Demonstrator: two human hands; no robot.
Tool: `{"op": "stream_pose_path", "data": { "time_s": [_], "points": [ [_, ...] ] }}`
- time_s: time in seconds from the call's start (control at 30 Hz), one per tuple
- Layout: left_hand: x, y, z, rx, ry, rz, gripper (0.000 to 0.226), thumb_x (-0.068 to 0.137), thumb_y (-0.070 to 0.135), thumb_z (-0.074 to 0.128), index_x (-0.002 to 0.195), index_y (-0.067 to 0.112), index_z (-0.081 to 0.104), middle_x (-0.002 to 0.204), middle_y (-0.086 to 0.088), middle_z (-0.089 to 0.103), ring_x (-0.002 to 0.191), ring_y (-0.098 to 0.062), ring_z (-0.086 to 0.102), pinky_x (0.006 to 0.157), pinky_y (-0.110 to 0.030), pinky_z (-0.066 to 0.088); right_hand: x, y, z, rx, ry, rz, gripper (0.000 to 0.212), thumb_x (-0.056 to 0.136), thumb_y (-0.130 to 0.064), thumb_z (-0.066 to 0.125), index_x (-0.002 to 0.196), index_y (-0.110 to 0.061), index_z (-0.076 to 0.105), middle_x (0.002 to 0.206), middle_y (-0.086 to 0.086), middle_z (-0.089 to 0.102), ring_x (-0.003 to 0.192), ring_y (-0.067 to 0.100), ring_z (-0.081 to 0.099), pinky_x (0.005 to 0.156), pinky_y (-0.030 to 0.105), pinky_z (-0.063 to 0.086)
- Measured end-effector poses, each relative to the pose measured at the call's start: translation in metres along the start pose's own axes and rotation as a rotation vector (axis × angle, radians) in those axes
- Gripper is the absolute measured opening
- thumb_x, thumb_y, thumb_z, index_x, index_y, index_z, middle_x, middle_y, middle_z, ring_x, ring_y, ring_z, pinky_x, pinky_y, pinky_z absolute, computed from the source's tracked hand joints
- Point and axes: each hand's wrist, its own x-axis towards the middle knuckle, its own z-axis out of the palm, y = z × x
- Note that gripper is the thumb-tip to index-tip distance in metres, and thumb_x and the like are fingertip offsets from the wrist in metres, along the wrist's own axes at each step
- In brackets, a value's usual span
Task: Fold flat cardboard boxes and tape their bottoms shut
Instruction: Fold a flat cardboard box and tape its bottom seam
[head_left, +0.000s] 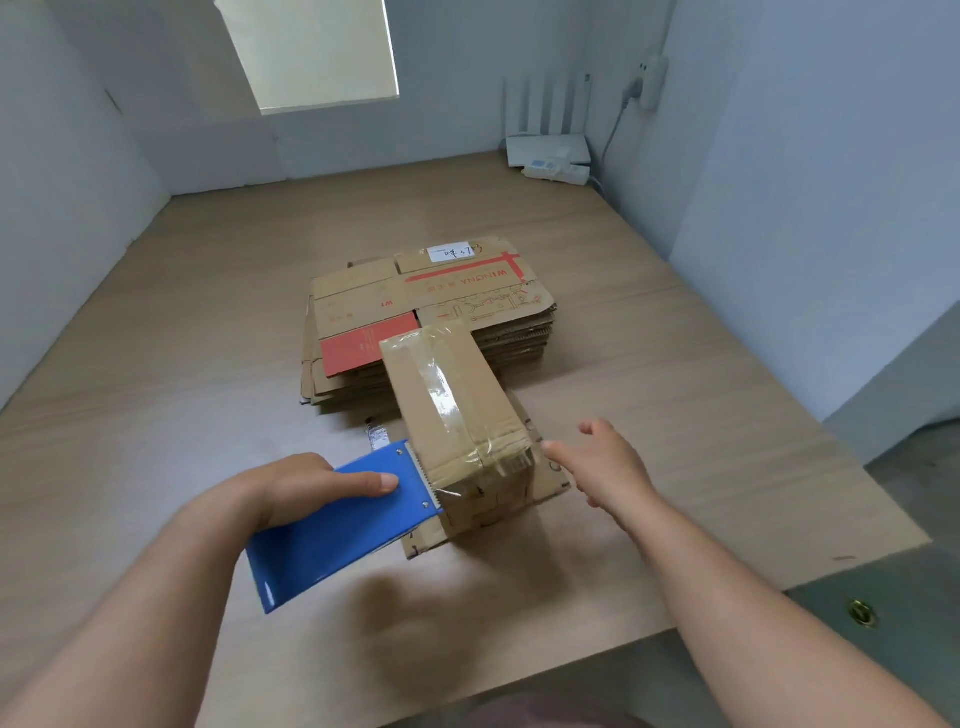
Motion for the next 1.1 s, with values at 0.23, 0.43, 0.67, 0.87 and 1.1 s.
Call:
{"op": "stream_pose_path", "data": {
  "time_s": [0.23, 0.43, 0.67, 0.87, 1.1],
  "points": [
    [0.001, -0.001, -0.002, 0.004, 0.016, 0.046, 0.093, 0.028, 0.091, 0.053, 0.084, 0.018, 0.07, 0.081, 0.001, 0.071, 0.074, -0.015, 0.069, 0.066, -0.029, 0.046, -0.026, -0.02, 0.028, -0.098, 0.223, -0.402, 0.026, 0.088, -0.045, 0.058, 0.083, -0.019, 0.06, 0.086, -0.004, 0.057, 0.079, 0.014, 0.052, 0.066, 0.028, 0.036],
    [0.003, -0.008, 0.01, -0.029, 0.009, 0.058, 0.089, 0.036, 0.091, 0.054, 0.083, 0.018, 0.07, 0.078, 0.002, 0.072, 0.07, -0.014, 0.069, 0.065, -0.027, 0.046, -0.024, -0.012, 0.034, 0.171, 0.158, -0.331, 0.019, 0.086, -0.032, 0.067, 0.08, -0.016, 0.059, 0.08, -0.002, 0.062, 0.077, 0.014, 0.057, 0.065, 0.025, 0.043],
    [-0.004, -0.032, 0.007, -0.015, 0.09, -0.017, 0.077, 0.051, 0.09, 0.059, 0.076, 0.017, 0.066, 0.076, 0.001, 0.066, 0.069, -0.013, 0.064, 0.058, -0.027, 0.039, -0.016, -0.017, 0.035, 0.255, 0.117, -0.322, 0.022, 0.084, -0.028, 0.07, 0.071, -0.014, 0.058, 0.067, -0.002, 0.058, 0.064, 0.014, 0.051, 0.066, 0.037, 0.047],
    [0.008, 0.007, 0.025, 0.127, 0.193, -0.057, 0.063, 0.065, 0.085, 0.052, 0.076, 0.023, 0.055, 0.079, 0.005, 0.057, 0.073, -0.011, 0.057, 0.064, -0.029, 0.04, -0.018, -0.018, 0.03, 0.197, 0.115, -0.324, 0.022, 0.085, -0.03, 0.068, 0.072, -0.014, 0.058, 0.071, -0.001, 0.061, 0.07, 0.017, 0.056, 0.073, 0.044, 0.052],
    [0.007, -0.033, 0.043, 0.503, 0.431, -0.204, 0.052, 0.086, 0.064, 0.041, 0.108, 0.022, 0.062, 0.093, 0.004, 0.06, 0.084, -0.018, 0.057, 0.067, -0.027, 0.039, -0.02, -0.018, 0.027, 0.163, 0.097, -0.313, 0.023, 0.085, -0.031, 0.067, 0.075, -0.013, 0.058, 0.075, 0.001, 0.063, 0.072, 0.019, 0.057, 0.073, 0.042, 0.051]
  ]
}}
